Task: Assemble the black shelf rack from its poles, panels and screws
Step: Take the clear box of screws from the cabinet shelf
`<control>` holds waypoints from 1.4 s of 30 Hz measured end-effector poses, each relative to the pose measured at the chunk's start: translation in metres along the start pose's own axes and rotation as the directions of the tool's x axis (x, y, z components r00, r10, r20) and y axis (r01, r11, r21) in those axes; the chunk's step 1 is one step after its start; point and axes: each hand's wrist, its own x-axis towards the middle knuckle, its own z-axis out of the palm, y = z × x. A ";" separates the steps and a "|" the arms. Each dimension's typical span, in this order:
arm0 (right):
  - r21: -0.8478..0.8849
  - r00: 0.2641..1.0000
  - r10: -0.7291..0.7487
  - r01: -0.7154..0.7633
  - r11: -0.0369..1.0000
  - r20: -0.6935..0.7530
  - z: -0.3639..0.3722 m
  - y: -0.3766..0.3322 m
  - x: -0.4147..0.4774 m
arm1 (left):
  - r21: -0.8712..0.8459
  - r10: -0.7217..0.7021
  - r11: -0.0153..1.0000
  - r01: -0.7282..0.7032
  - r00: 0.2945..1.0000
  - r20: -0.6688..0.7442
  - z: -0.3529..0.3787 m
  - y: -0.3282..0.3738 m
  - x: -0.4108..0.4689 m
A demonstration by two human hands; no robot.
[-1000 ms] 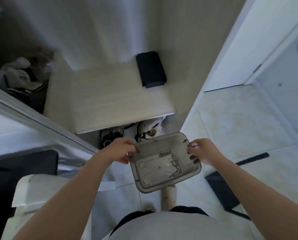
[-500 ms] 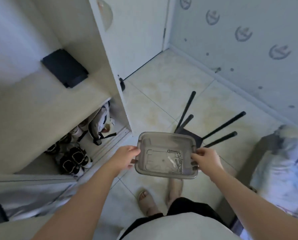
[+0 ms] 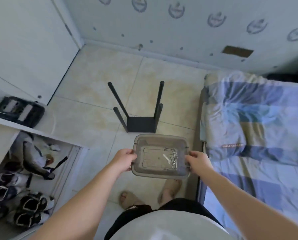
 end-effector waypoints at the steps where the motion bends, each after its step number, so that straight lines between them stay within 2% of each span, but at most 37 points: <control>1: -0.010 1.000 -0.002 0.002 1.000 0.000 -0.011 0.003 0.009 | 0.018 -0.014 1.000 0.014 1.000 -0.002 0.015 0.006 0.006; 6: -0.016 0.999 0.034 -0.034 0.999 0.016 -0.047 0.012 0.058 | 0.125 -0.056 0.990 0.059 0.998 -0.027 0.081 0.017 0.061; 11: 0.047 0.994 0.105 -0.106 0.993 0.024 -0.048 0.034 0.125 | 0.247 -0.106 0.963 0.113 0.994 -0.040 0.133 0.000 0.131; 19: 0.031 0.986 0.155 -0.157 0.987 0.068 0.015 0.114 0.293 | 0.372 -0.181 0.911 0.177 0.983 -0.027 0.199 -0.079 0.313; 22: 0.013 0.987 0.141 -0.143 0.990 0.082 0.044 0.143 0.370 | 0.468 -0.181 0.869 0.159 0.983 0.004 0.218 -0.115 0.397; 29: -0.013 0.994 0.111 -0.111 0.994 0.006 0.097 0.196 0.512 | 0.489 -0.131 0.866 0.103 0.991 0.023 0.253 -0.161 0.544; 36: 0.041 0.999 0.013 -0.011 0.999 -0.047 0.103 0.213 0.571 | 0.430 -0.043 0.902 0.039 0.999 0.000 0.271 -0.159 0.597; 38: 0.049 0.999 0.015 -0.013 0.999 -0.049 0.100 0.212 0.567 | 0.427 -0.049 0.903 0.042 0.999 0.007 0.271 -0.156 0.592; 42: 0.014 0.999 0.032 -0.032 0.999 -0.028 0.093 0.207 0.532 | 0.530 -0.101 0.845 0.076 0.995 0.017 0.266 -0.148 0.558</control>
